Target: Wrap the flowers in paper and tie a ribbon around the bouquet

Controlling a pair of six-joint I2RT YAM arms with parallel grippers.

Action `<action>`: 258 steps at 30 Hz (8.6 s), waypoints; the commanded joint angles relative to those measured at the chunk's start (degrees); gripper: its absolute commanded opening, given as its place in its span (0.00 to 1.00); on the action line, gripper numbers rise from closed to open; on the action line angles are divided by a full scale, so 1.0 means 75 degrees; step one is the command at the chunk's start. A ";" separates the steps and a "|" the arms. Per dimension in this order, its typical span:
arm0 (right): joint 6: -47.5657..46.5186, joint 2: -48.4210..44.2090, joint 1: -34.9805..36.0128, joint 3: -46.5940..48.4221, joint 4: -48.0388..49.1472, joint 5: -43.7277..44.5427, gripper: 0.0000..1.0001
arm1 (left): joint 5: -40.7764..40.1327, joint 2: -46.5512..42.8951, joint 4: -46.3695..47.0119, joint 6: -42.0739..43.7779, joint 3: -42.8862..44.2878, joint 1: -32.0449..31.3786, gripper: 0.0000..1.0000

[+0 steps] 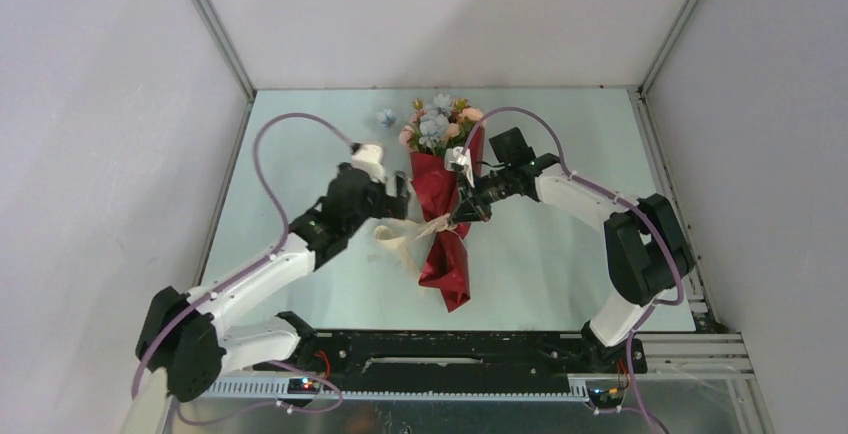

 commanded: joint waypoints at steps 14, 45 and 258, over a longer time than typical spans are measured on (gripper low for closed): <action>0.0143 -0.0569 0.0111 -0.0322 0.0505 0.0497 0.00 | 0.1020 0.5382 -0.2281 -0.3208 0.3219 0.2926 0.75; 0.5272 -0.0723 0.0337 -0.0872 0.2783 0.3645 0.00 | -0.3603 -0.0997 -0.2051 -0.2937 0.0325 -0.3791 0.00; 0.5417 -0.4604 -0.2314 -0.3579 -0.0502 0.6344 0.00 | 0.3341 0.1096 -0.0768 -0.3265 0.0683 -0.0522 0.07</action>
